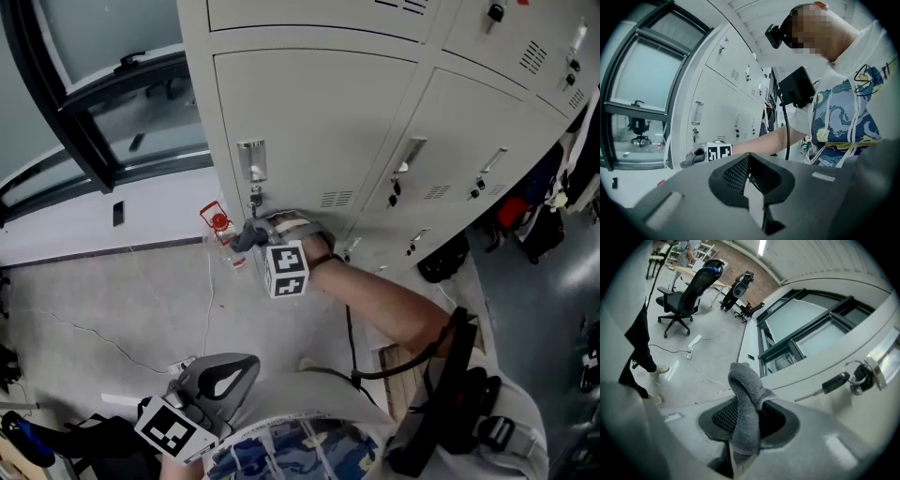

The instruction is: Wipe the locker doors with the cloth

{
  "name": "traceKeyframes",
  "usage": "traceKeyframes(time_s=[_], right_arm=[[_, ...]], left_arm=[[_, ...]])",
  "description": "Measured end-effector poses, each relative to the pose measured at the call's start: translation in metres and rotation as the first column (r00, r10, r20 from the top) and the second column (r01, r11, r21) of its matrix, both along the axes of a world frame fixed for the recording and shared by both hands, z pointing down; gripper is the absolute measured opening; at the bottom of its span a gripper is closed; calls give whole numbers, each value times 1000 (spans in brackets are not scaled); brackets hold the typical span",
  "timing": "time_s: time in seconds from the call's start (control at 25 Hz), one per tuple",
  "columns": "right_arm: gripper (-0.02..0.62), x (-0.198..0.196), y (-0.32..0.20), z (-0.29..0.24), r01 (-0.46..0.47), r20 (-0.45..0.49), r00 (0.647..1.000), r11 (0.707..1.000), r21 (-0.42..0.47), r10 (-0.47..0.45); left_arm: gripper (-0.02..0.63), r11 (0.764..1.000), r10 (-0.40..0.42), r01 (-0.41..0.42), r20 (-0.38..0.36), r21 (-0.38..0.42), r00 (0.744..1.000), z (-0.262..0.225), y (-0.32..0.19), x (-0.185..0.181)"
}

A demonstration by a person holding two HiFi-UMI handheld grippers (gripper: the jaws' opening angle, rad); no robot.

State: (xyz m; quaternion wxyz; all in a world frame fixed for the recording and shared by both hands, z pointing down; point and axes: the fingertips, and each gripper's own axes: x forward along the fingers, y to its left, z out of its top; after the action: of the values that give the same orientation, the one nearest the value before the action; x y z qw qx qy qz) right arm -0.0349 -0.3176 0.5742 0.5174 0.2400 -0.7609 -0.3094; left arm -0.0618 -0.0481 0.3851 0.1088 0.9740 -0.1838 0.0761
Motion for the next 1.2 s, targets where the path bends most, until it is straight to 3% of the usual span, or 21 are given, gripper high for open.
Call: traceKeyframes(time_s=[0.28,0.4,0.56,0.68,0.84,1.0,1.2], right_arm=[[114,-5,2,12,-10,74,997,988,-152,22],[114,-3,12,12,5,100,995,981,-195,15],[115,9,45,-2,3,217,975,969,-248,53],[115,21,91,-11,18,336,938,952,-306,90],[115,37,138,-19,37,476,863,917,-397,171],[115,52,169,-25,62,557,801,894,-444,221],[115,59,202,-38,106,608,767,894,-435,205]], left_arm=[[2,1000,-13,13,10,-1,1000,-1,-4,5],[2,999,-52,52,11,-12,999,0,-8,6],[2,990,-133,134,16,-37,991,9,-13,7],[2,976,-204,205,20,-80,979,25,-11,12],[2,962,-250,253,41,-101,967,35,-11,29],[2,958,-257,264,78,-111,963,41,-10,51],[2,961,-243,257,126,-107,962,45,-6,67]])
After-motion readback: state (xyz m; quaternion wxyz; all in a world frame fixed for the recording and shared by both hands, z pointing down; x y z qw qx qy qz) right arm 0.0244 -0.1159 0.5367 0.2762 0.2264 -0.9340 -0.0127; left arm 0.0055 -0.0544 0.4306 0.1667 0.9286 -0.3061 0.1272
